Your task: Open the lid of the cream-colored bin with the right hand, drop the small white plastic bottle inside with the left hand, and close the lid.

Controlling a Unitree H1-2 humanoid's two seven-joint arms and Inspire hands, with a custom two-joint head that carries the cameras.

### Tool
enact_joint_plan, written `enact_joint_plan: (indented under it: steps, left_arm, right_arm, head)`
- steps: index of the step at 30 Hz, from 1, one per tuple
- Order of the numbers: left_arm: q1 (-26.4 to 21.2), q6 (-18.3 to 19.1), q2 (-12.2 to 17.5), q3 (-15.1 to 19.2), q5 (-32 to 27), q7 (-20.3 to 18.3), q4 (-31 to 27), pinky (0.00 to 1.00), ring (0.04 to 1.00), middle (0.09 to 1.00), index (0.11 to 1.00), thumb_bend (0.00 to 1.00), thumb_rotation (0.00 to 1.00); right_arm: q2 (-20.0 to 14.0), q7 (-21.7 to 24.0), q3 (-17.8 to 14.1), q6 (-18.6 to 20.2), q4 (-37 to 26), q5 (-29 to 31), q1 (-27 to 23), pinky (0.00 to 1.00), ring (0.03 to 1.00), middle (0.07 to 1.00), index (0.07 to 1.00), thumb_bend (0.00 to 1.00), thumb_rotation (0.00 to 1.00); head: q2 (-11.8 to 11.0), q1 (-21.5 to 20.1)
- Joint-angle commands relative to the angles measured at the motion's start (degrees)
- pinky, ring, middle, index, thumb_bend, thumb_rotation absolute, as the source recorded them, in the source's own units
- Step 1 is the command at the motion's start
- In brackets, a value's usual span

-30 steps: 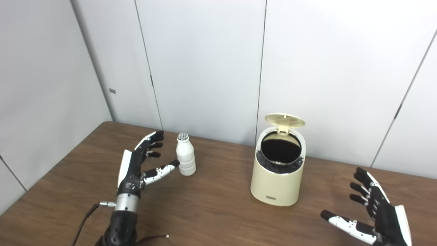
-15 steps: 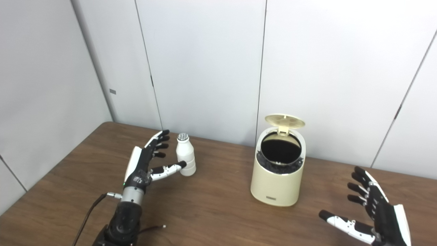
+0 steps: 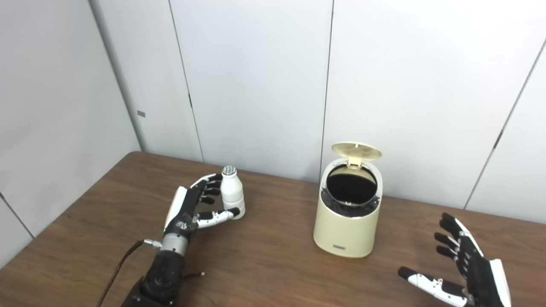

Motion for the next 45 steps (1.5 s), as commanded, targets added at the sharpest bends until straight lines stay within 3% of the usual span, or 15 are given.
enact_joint_plan:
  steps: [1, 12, 32, 34, 39, 40, 41, 45]
  left_arm:
    - [-3.01, -3.19, 1.1, -0.63, 2.17, 2.41, 0.19, 0.64, 0.719, 0.761, 0.799, 0.81, 0.12]
    - [-4.02, -5.0, 0.92, -1.47, 2.81, 4.37, 3.42, 0.64, 0.707, 0.754, 0.795, 0.8, 0.1]
    - [-5.65, -8.82, 0.25, -0.87, 0.89, 6.4, 6.92, 0.61, 0.676, 0.726, 0.764, 0.77, 0.07]
    - [-5.87, -9.69, 0.13, -0.77, 0.5, 6.42, 7.65, 0.59, 0.652, 0.699, 0.747, 0.78, 0.06]
    - [-6.57, -11.65, -0.14, -0.59, -0.09, 6.79, 9.22, 0.41, 0.502, 0.581, 0.642, 0.76, 0.0]
    - [-6.76, -11.91, -0.15, -0.63, -0.25, 6.86, 9.59, 0.36, 0.451, 0.509, 0.573, 0.62, 0.0]
    - [-6.86, -12.09, -0.14, -0.68, -0.36, 6.94, 9.82, 0.35, 0.434, 0.493, 0.551, 0.56, 0.0]
    - [-7.53, -14.02, -0.36, -0.92, -0.64, 7.47, 11.86, 0.33, 0.417, 0.47, 0.524, 0.5, 0.0]
  right_arm:
    - [-0.43, -0.35, -0.42, -3.37, -1.14, 0.42, -1.59, 0.73, 0.799, 0.87, 0.871, 0.76, 0.0]
    - [-0.48, -0.7, -0.17, -5.58, -0.08, -0.24, -1.59, 0.69, 0.775, 0.86, 0.852, 0.77, 0.0]
    - [-0.3, -0.37, 0.16, -4.32, -0.97, -0.55, -1.22, 0.69, 0.782, 0.863, 0.865, 0.75, 0.0]
    - [-0.5, -0.44, 0.3, -4.7, -0.66, -0.95, -1.28, 0.69, 0.779, 0.861, 0.864, 0.75, 0.0]
    - [-0.61, -0.49, 0.23, -4.92, -0.74, -0.87, -1.07, 0.68, 0.768, 0.859, 0.863, 0.76, 0.0]
    - [-0.63, -0.51, 0.22, -4.85, -0.78, -0.92, -1.04, 0.68, 0.77, 0.859, 0.862, 0.76, 0.0]
    - [-0.63, -0.52, 0.22, -4.8, -0.83, -0.97, -1.0, 0.68, 0.77, 0.858, 0.861, 0.76, 0.0]
    - [-0.75, -0.54, 0.34, -4.62, -0.96, -1.48, -0.92, 0.67, 0.769, 0.854, 0.86, 0.76, 0.0]
  head:
    - [0.03, 0.0]
    - [0.34, -0.18]
    - [0.78, -0.63]
    - [0.78, -0.63]
    - [0.94, -0.91]
    - [0.96, -0.91]
    - [0.95, -0.95]
    - [1.02, -0.99]
